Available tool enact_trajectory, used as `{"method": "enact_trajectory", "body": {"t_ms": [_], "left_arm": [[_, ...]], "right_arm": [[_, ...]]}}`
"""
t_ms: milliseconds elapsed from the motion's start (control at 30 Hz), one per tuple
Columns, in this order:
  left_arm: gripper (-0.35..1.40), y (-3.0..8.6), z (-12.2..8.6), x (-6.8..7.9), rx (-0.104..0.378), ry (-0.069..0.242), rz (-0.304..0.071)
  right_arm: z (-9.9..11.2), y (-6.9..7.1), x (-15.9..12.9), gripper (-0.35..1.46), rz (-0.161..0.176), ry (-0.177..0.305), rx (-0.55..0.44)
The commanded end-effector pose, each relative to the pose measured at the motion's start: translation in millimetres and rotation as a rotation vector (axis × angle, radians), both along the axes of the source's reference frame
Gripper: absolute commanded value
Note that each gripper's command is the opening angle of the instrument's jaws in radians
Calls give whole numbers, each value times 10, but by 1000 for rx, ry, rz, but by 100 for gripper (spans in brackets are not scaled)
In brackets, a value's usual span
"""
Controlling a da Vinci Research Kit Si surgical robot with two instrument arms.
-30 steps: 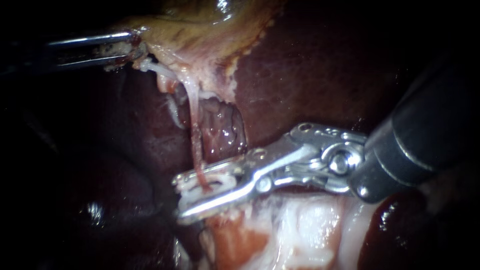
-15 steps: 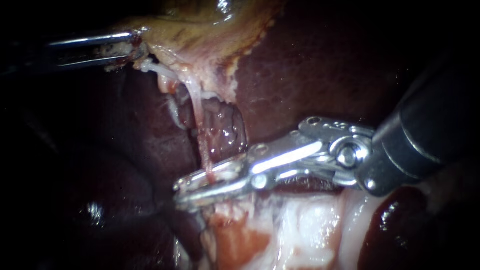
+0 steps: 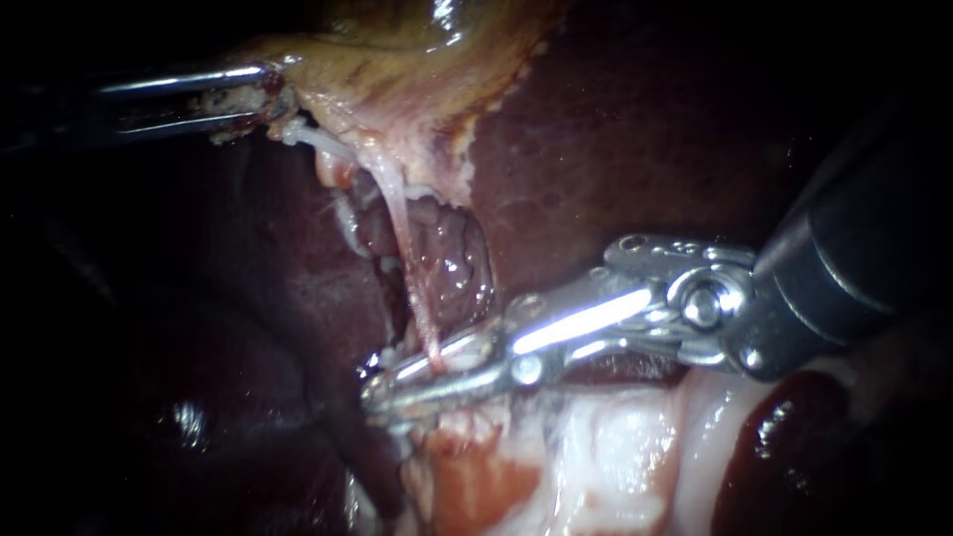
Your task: Clipping second clip right tube
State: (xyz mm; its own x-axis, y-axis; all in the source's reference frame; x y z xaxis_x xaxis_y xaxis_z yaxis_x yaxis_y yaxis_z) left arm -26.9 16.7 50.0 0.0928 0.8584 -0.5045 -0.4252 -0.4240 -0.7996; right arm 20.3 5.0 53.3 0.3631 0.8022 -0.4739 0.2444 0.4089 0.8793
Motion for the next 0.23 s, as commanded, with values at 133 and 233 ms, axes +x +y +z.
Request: {"method": "enact_trajectory", "body": {"t_ms": [133,233], "left_arm": [[-35,0,0,0,0,0,0],[-35,0,0,0,0,0,0]], "right_arm": [[1,0,0,-35,1,-1,0],[3,2,0,-35,1,-1,0]]}}
